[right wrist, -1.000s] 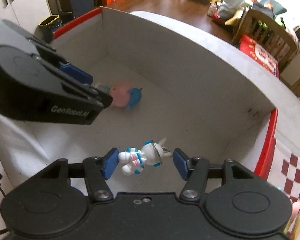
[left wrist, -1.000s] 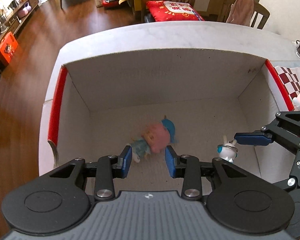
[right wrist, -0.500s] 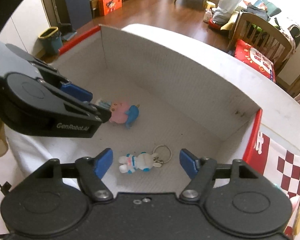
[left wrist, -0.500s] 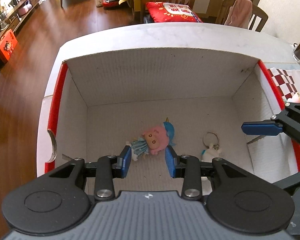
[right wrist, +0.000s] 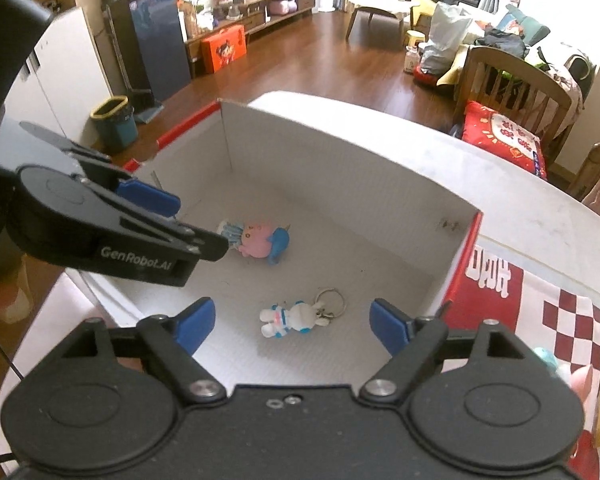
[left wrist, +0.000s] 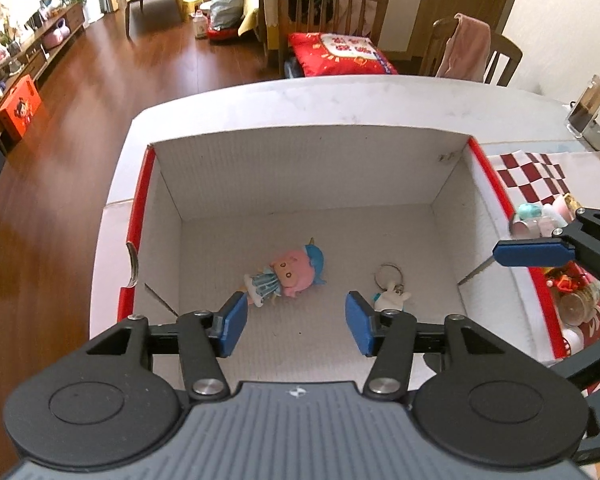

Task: Organize rigid objects
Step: 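Withdraw both tools from the box back toward the item pile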

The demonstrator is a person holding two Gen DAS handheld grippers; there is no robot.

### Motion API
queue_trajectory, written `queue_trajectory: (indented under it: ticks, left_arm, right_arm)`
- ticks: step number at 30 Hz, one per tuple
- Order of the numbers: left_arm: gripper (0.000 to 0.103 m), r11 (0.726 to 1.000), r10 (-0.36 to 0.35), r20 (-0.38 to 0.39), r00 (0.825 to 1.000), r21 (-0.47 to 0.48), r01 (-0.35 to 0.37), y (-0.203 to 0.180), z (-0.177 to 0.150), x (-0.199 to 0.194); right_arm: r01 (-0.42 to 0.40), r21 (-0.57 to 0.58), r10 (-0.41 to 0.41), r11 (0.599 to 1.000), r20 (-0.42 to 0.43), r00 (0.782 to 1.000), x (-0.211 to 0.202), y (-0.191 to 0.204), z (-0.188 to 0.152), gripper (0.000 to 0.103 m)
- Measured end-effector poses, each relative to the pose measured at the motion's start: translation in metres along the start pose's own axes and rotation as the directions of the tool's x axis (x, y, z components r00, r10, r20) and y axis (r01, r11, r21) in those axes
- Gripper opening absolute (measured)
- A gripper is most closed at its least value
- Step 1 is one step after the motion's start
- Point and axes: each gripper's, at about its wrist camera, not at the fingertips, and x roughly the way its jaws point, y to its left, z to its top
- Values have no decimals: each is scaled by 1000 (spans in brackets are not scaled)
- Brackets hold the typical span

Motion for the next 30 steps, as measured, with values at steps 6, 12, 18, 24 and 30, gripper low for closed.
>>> queue_trajectory:
  ticks: [6, 12, 18, 24, 30]
  left_arm:
    - [57, 1000, 5, 41, 999, 4, -5, -9, -1, -19]
    - [62, 1000, 14, 84, 996, 3, -14, -22, -6, -40]
    - [65, 1000, 1, 128, 992, 3, -1, -41, -10, -61]
    - [74, 1000, -19, 174, 985, 1, 19, -64, -16, -75]
    - [81, 1000, -21, 207, 978, -14, 25, -93, -20, -79]
  right_arm:
    - [-36, 19, 34, 999, 66, 997, -27, -5, -4, 89]
    - [-52, 35, 48, 998, 116, 992, -55, -14, -14, 94]
    - [-72, 50, 63, 996, 163, 985, -81, -29, -29, 101]
    - [-80, 67, 66, 994, 195, 979, -101, -42, -49, 102]
    - [-76, 78, 57, 994, 220, 974, -123, -64, -76, 103]
